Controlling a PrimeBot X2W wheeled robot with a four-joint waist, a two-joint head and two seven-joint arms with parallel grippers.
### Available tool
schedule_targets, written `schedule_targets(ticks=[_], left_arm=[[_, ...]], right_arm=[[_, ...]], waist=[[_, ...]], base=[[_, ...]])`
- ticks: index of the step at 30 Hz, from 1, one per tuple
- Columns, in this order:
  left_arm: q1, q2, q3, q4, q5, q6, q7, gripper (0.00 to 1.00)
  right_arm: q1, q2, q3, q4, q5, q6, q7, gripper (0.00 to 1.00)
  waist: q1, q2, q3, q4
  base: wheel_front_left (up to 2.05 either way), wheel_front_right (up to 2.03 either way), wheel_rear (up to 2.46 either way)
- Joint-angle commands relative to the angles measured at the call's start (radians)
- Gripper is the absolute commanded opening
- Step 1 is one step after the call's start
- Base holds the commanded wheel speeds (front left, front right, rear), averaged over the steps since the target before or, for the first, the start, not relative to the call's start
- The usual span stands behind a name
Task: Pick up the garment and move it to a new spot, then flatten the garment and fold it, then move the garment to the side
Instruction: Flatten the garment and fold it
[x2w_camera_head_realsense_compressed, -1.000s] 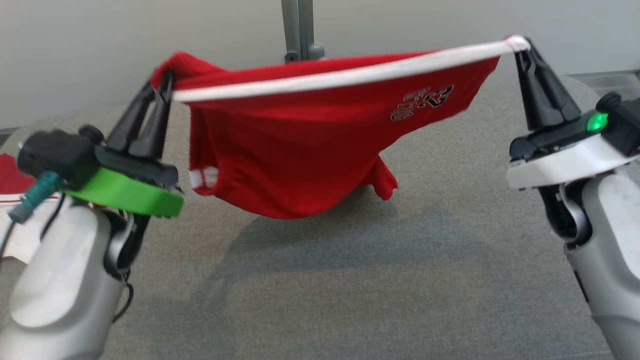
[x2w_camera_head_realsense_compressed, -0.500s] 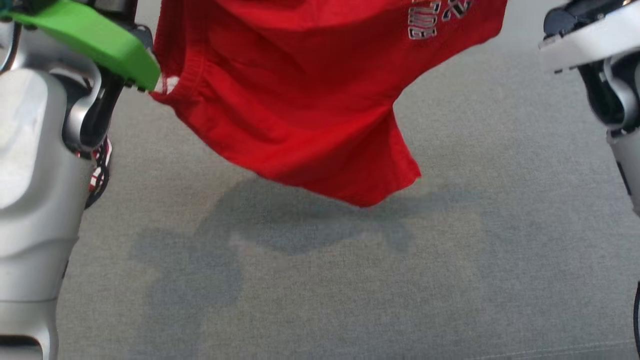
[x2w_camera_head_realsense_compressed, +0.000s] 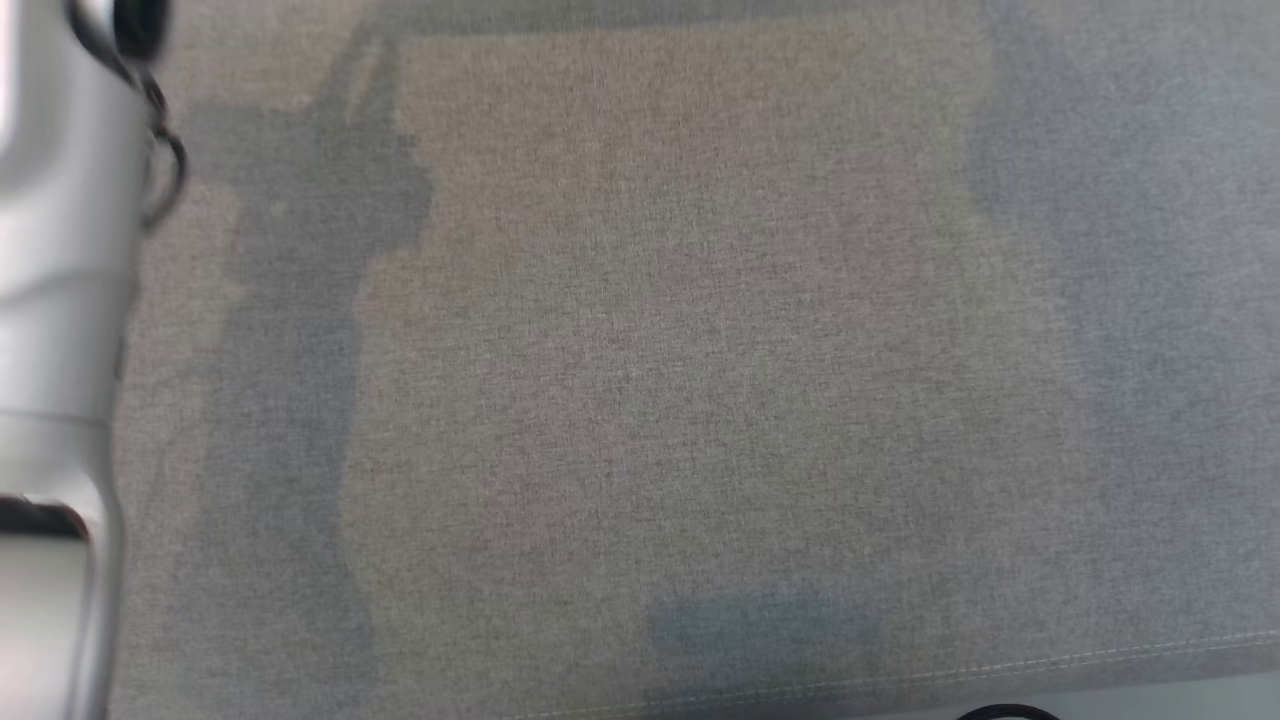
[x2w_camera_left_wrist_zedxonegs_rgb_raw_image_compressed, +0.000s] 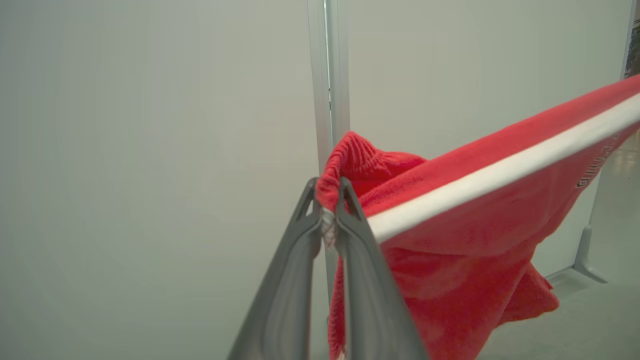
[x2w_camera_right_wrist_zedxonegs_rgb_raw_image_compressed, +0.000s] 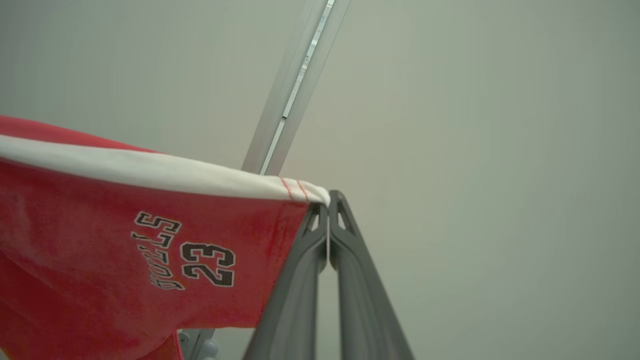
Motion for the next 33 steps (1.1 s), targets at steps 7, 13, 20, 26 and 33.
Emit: schedule_targets(ticks=[7, 13, 20, 26, 33], left_arm=[[0.348, -0.029, -0.133, 0.082, -0.173, 0.001, -0.011, 0.00], [0.609, -0.038, -0.155, 0.085, -0.304, 0.002, -0.009, 0.00], [0.853, -0.072, -0.086, 0.074, -0.309, 0.002, -0.005, 0.00], [1.042, -0.114, 0.008, 0.031, -0.272, 0.002, -0.005, 0.00], [1.221, -0.120, 0.061, -0.024, -0.209, 0.006, -0.009, 0.00]], right_arm=[[0.413, -0.027, 0.056, -0.110, 0.132, -0.002, -0.008, 0.00], [0.754, -0.024, -0.010, -0.158, 0.181, -0.002, -0.009, 0.00], [0.996, 0.007, -0.075, -0.171, 0.188, -0.003, -0.009, 0.00], [1.170, 0.015, -0.061, -0.173, 0.179, -0.003, -0.009, 0.00], [1.372, 0.023, -0.143, -0.174, 0.167, -0.005, -0.009, 0.00]], waist=[[-0.0002, 0.0000, 0.033, -0.036], [-0.0002, 0.0000, -0.041, -0.058], [-0.0002, 0.0000, -0.158, -0.065], [-0.0002, 0.0000, -0.288, -0.046], [-0.0002, 0.0000, -0.418, -0.013]], base=[[0.00, 0.00, 0.00], [0.00, 0.00, 0.00], [0.00, 0.00, 0.00], [0.00, 0.00, 0.00], [0.00, 0.00, 0.00]])
